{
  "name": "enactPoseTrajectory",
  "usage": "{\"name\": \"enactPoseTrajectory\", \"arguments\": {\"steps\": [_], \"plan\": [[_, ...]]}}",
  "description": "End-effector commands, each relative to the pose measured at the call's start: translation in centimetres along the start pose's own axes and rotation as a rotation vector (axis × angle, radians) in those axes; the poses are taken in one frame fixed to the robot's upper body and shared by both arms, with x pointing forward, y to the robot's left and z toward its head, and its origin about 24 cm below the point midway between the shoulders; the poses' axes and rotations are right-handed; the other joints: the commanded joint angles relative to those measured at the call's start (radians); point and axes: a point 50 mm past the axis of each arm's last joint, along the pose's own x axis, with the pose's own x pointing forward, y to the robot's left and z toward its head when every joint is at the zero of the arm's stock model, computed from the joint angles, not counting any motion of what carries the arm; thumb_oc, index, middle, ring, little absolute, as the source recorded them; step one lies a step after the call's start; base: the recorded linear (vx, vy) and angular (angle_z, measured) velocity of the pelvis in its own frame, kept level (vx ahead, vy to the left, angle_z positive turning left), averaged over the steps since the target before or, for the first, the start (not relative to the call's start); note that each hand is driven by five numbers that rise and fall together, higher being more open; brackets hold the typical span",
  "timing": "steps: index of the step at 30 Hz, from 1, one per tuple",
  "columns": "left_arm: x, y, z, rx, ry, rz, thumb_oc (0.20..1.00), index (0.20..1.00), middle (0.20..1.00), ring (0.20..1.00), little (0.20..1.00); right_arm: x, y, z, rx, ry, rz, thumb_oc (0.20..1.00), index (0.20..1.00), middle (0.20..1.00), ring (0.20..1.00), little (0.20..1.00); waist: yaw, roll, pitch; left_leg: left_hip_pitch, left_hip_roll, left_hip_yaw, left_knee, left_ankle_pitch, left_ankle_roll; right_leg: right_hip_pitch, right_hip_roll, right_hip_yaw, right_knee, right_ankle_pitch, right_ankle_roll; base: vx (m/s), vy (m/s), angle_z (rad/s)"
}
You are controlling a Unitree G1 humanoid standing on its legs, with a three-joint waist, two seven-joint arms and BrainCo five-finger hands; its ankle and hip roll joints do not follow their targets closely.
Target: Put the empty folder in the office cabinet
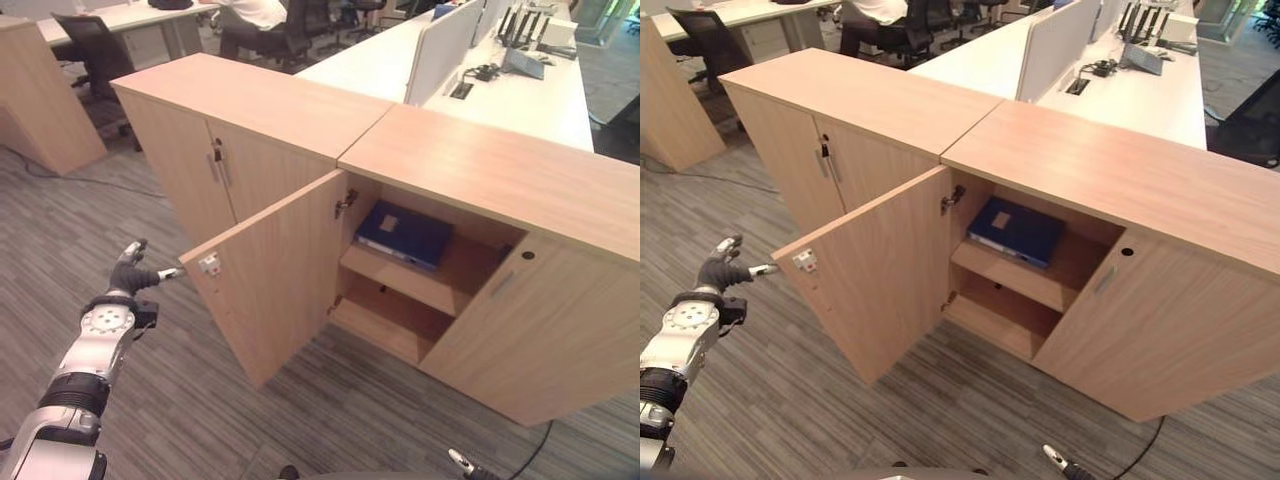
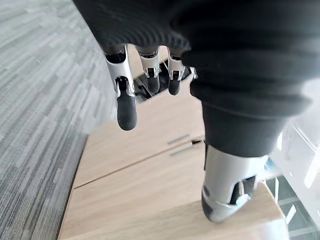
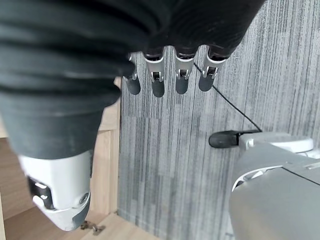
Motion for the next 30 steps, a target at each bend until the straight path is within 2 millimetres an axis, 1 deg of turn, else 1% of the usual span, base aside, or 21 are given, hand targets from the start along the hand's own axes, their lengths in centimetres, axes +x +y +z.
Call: {"name": "enactPoseTrajectory", "arguments": {"steps": [1, 3, 4, 6, 7, 11, 12, 13, 16, 17, 18, 20, 23, 28, 30], "plan": [[0.7, -8.3, 13.2, -0.110, -0.492, -0.354, 1.000, 1.000, 1.000, 1.000, 1.000, 0.6, 1.6, 2.1, -0.025, -0.054, 0.042, 1.000, 1.000, 1.000, 1.000, 1.000, -0.112, -0.004, -0.019, -0.012, 0.041, 0.017, 0.004, -0.062, -0.026, 0.018, -0.043, -0.031, -0.011, -0.025, 0.107, -0.01, 0.010, 0.13], [0.0, -9.3, 14.5, -0.070, -0.554, -0.412, 1.000, 1.000, 1.000, 1.000, 1.000, 0.6, 1.5, 1.9, -0.024, -0.047, 0.042, 1.000, 1.000, 1.000, 1.000, 1.000, -0.117, -0.004, -0.021, -0.011, 0.040, 0.020, 0.004, -0.063, -0.025, 0.018, -0.043, -0.028, -0.011, -0.024, 0.108, -0.01, 0.007, 0.17], [-1.5, -11.0, 16.9, -0.021, -0.669, -0.511, 1.000, 1.000, 1.000, 1.000, 1.000, 0.5, 1.2, 1.1, -0.034, -0.025, 0.039, 1.000, 1.000, 1.000, 1.000, 1.000, -0.127, -0.004, -0.022, -0.009, 0.041, 0.023, 0.004, -0.064, -0.025, 0.017, -0.043, -0.025, -0.011, -0.024, 0.110, -0.02, 0.003, 0.04], [-2.6, -12.0, 17.9, -0.049, -0.727, -0.563, 1.000, 1.000, 1.000, 1.000, 1.000, 0.4, 0.8, 0.4, -0.043, 0.001, 0.029, 1.000, 1.000, 1.000, 1.000, 1.000, -0.132, -0.004, -0.021, -0.009, 0.041, 0.023, 0.004, -0.064, -0.025, 0.018, -0.043, -0.024, -0.011, -0.023, 0.109, -0.01, -0.001, 0.06], [-3.8, -13.4, 18.7, -0.126, -0.772, -0.630, 1.000, 1.000, 1.000, 1.000, 1.000, 0.4, 0.9, 0.0, -0.048, 0.014, 0.032, 1.000, 1.000, 1.000, 1.000, 1.000, -0.136, -0.006, -0.020, -0.008, 0.041, 0.024, 0.004, -0.065, -0.024, 0.017, -0.042, -0.022, -0.011, -0.024, 0.108, -0.01, -0.004, 0.11], [-6.6, -16.3, 18.9, -0.264, -0.811, -0.776, 1.000, 1.000, 1.000, 1.000, 1.000, 0.5, 1.6, -0.5, -0.050, 0.023, 0.049, 1.000, 1.000, 1.000, 1.000, 1.000, -0.140, -0.011, -0.017, -0.006, 0.042, 0.024, 0.004, -0.065, -0.022, 0.017, -0.041, -0.020, -0.011, -0.026, 0.105, -0.01, -0.005, -0.14], [-6.6, -16.3, 18.9, -0.265, -0.810, -0.777, 1.000, 1.000, 1.000, 1.000, 1.000, 0.5, 1.6, -0.5, -0.049, 0.023, 0.048, 1.000, 1.000, 1.000, 1.000, 1.000, -0.140, -0.011, -0.017, -0.006, 0.042, 0.024, 0.004, -0.065, -0.022, 0.017, -0.041, -0.019, -0.011, -0.026, 0.105, -0.01, -0.010, -0.39], [-7.6, -17.5, 18.9, -0.315, -0.813, -0.818, 1.000, 1.000, 1.000, 1.000, 1.000, 0.5, 1.9, -0.6, -0.048, 0.023, 0.053, 1.000, 1.000, 1.000, 1.000, 1.000, -0.141, -0.014, -0.015, -0.006, 0.042, 0.023, 0.004, -0.065, -0.021, 0.017, -0.040, -0.017, -0.011, -0.027, 0.103, -0.01, -0.010, -0.37], [-8.6, -18.9, 18.8, -0.431, -0.786, -0.876, 1.000, 1.000, 1.000, 1.000, 1.000, 0.5, 2.3, -0.8, -0.059, 0.027, 0.067, 1.000, 1.000, 1.000, 1.000, 1.000, -0.141, -0.017, -0.010, -0.008, 0.041, 0.019, 0.004, -0.065, -0.019, 0.017, -0.040, -0.019, -0.011, -0.028, 0.102, -0.01, -0.014, -0.35], [-8.6, -18.9, 18.8, -0.431, -0.785, -0.876, 1.000, 1.000, 1.000, 1.000, 1.000, 0.5, 2.3, -0.8, -0.059, 0.028, 0.066, 1.000, 1.000, 1.000, 1.000, 1.000, -0.141, -0.017, -0.010, -0.008, 0.041, 0.019, 0.004, -0.065, -0.019, 0.017, -0.040, -0.019, -0.011, -0.028, 0.102, -0.02, -0.018, -0.13], [-9.2, -19.4, 18.6, -0.474, -0.766, -0.910, 1.000, 1.000, 1.000, 1.000, 1.000, 0.5, 2.4, -0.7, -0.054, 0.022, 0.065, 1.000, 1.000, 1.000, 1.000, 1.000, -0.139, -0.019, -0.008, -0.011, 0.042, 0.016, 0.004, -0.065, -0.020, 0.017, -0.040, -0.020, -0.011, -0.030, 0.101, 0.00, 0.000, 0.00], [-9.6, -19.8, 18.5, -0.492, -0.761, -0.939, 1.000, 1.000, 1.000, 1.000, 1.000, 0.6, 2.6, -0.5, -0.048, 0.014, 0.070, 1.000, 1.000, 1.000, 1.000, 1.000, -0.137, -0.020, -0.006, -0.011, 0.042, 0.013, 0.004, -0.065, -0.020, 0.017, -0.039, -0.021, -0.011, -0.031, 0.100, 0.00, 0.000, 0.00], [-9.7, -20.3, 18.4, -0.510, -0.742, -0.950, 1.000, 1.000, 1.000, 1.000, 1.000, 0.6, 2.6, -0.4, -0.056, 0.012, 0.069, 1.000, 1.000, 1.000, 1.000, 1.000, -0.135, -0.022, -0.004, -0.012, 0.043, 0.009, 0.004, -0.063, -0.020, 0.019, -0.039, -0.024, -0.011, -0.034, 0.099, -0.01, -0.015, -0.07], [-10.2, -20.9, 18.7, -0.483, -0.755, -0.987, 1.000, 1.000, 1.000, 1.000, 1.000, 0.6, 2.6, -0.3, -0.068, 0.012, 0.069, 1.000, 1.000, 1.000, 1.000, 1.000, -0.138, -0.020, -0.003, -0.014, 0.042, 0.006, 0.004, -0.065, -0.019, 0.018, -0.039, -0.026, -0.011, -0.035, 0.098, 0.00, -0.003, -0.01], [-10.3, -21.2, 18.4, -0.485, -0.734, -0.999, 1.000, 1.000, 1.000, 1.000, 1.000, 0.7, 2.8, 0.0, -0.065, 0.004, 0.071, 1.000, 1.000, 1.000, 1.000, 1.000, -0.140, -0.018, -0.001, -0.014, 0.041, 0.007, 0.004, -0.065, -0.020, 0.017, -0.038, -0.027, -0.011, -0.036, 0.098, 0.00, 0.000, 0.00]]}}
